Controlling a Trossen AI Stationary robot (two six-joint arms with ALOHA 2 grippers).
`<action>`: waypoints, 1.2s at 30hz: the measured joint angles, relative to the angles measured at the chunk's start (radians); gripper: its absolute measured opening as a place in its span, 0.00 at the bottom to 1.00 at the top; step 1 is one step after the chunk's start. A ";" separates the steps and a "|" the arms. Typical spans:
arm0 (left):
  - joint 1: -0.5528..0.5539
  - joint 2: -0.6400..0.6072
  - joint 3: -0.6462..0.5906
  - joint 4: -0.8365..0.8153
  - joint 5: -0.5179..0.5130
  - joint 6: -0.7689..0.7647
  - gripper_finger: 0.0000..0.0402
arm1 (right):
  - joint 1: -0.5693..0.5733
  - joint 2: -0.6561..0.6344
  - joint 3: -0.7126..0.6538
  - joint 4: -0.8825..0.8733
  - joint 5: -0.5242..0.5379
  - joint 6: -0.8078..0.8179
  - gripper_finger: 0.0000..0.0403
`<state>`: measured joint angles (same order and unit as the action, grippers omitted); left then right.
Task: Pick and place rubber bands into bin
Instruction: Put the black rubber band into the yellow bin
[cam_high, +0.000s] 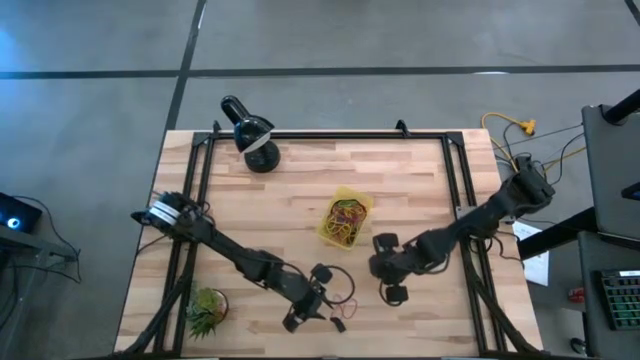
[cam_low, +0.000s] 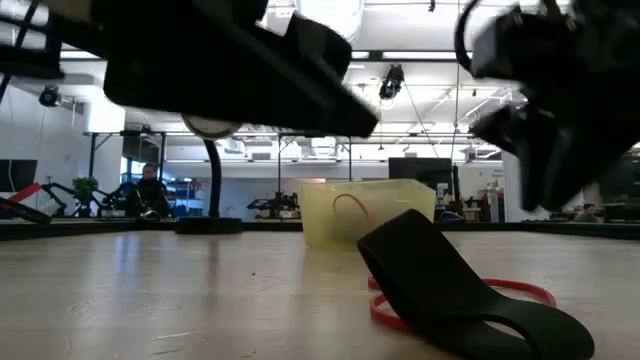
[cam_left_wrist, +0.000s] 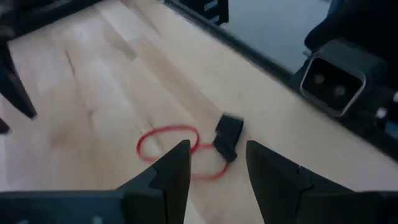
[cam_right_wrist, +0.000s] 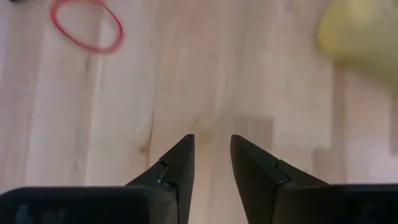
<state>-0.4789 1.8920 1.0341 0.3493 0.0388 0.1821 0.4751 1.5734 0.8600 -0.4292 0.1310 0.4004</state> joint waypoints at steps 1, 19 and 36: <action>0.000 0.003 0.007 0.005 0.005 -0.011 0.35 | 0.006 0.000 -0.020 0.014 0.000 0.029 0.24; -0.004 0.094 0.014 0.089 0.020 -0.101 0.35 | 0.049 0.000 -0.137 0.160 0.027 0.124 0.20; -0.007 0.137 0.021 0.185 0.023 -0.124 0.35 | 0.048 0.000 -0.138 0.159 0.060 0.120 0.19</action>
<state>-0.4862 2.0293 1.0554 0.5347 0.0616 0.0578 0.5236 1.5738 0.7216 -0.2699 0.1913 0.5202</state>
